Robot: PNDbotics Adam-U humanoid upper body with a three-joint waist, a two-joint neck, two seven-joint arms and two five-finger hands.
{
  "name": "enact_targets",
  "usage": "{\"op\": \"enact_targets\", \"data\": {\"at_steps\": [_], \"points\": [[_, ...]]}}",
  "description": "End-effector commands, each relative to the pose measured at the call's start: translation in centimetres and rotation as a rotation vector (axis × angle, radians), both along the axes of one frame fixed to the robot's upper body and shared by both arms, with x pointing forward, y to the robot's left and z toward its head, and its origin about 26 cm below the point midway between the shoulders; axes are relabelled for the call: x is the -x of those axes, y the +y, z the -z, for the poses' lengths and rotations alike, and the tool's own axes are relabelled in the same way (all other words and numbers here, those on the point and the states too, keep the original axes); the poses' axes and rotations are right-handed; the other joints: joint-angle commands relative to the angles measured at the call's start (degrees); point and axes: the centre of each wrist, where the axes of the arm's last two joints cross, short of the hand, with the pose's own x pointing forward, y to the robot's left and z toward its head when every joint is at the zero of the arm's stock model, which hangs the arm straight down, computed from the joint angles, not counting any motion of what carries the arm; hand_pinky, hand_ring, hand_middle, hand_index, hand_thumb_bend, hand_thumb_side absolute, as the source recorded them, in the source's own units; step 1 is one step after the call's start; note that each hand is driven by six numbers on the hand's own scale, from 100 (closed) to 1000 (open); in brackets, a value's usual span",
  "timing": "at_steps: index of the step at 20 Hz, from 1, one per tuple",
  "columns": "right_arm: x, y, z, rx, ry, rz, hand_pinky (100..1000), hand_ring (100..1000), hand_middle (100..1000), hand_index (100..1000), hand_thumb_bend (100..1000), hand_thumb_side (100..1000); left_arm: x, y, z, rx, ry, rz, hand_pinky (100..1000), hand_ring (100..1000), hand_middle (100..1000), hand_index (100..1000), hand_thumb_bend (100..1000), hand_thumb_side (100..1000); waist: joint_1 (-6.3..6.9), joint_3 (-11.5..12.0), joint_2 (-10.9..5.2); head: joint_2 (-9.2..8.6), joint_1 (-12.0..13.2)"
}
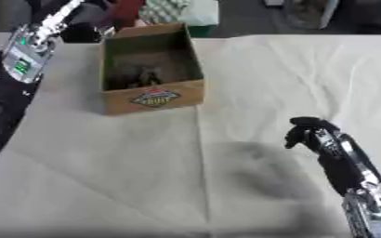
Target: Pick up objects on the table and place them in the box.
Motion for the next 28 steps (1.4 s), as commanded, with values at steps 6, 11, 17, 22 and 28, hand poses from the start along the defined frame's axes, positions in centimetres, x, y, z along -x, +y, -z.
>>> {"op": "enact_targets", "data": {"at_steps": [6,11,17,22,28], "points": [[-0.3,-0.7,-1.0,0.016,-0.032,0.016,744,520,547,746,100,790,4.1,3.0,-2.7,0.323,-0.1,-0.012,862,666,663,733,273,615,0.18,0.5,-0.71,0.18,-0.7],[-0.3,-0.9,-1.1,0.017,-0.036,0.021,743,520,547,745,100,787,6.7,5.0,-1.1,0.393,-0.06,-0.059,864,659,657,732,230,644,0.44,0.7,-0.75,0.18,-0.9],[-0.4,-0.9,-1.3,0.012,-0.039,0.023,744,520,547,745,100,783,8.2,6.5,1.4,0.546,-0.008,-0.141,858,636,635,729,206,689,0.39,1.1,-0.73,0.04,-1.0],[-0.4,-1.0,-1.3,0.009,-0.039,0.033,744,520,547,745,100,785,9.1,6.4,2.5,0.609,0.019,-0.151,859,631,631,729,201,716,0.33,1.3,-0.68,0.22,-1.1],[-0.3,-1.0,-1.2,0.008,-0.035,0.031,744,521,547,746,100,787,9.7,6.5,3.8,0.665,0.046,-0.182,859,627,626,733,171,738,0.49,1.4,-0.86,0.22,-1.2]]}}
